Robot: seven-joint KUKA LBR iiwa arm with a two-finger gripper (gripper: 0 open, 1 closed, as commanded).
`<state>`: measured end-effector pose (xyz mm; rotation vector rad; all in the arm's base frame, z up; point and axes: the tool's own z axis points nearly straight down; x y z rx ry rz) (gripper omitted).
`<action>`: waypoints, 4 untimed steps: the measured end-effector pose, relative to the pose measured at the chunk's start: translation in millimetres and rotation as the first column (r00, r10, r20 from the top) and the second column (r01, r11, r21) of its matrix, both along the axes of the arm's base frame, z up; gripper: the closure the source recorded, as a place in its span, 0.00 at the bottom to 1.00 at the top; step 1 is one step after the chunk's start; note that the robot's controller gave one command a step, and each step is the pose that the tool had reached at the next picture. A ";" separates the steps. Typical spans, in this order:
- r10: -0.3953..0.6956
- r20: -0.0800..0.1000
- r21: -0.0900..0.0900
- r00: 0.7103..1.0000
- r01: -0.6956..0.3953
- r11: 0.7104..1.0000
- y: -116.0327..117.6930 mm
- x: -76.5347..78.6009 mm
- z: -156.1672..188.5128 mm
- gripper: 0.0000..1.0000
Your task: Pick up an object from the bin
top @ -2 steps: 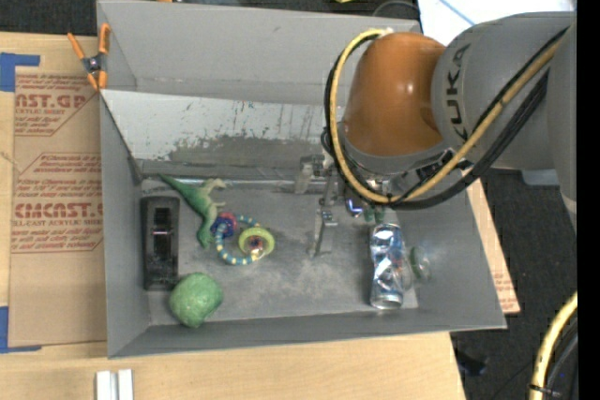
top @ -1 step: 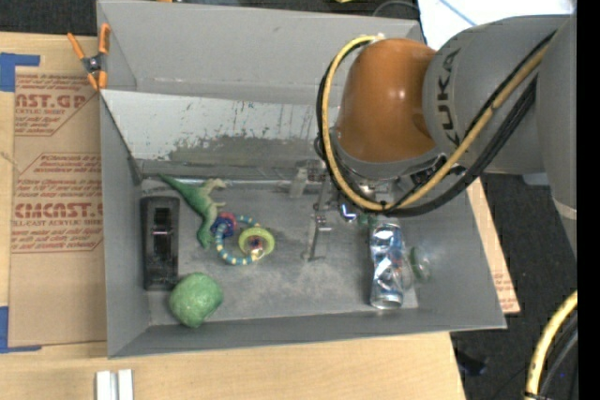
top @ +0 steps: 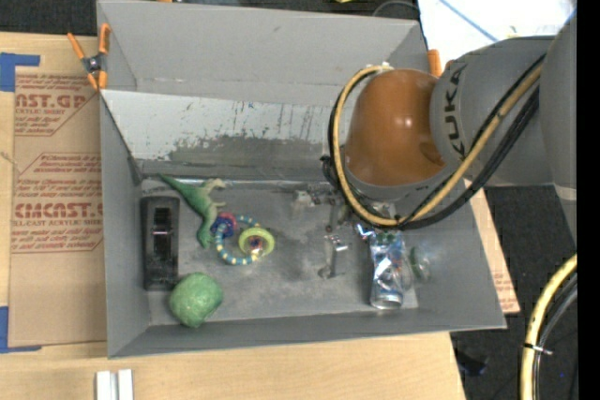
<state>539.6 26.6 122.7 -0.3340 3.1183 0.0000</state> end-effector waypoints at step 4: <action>-0.077 -0.003 -0.003 0.997 0.077 0.997 77.2 -19.9 22.9 0.00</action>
Offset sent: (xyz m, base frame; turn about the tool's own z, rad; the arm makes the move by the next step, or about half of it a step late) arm -0.0482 0.0230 -0.0169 -0.0016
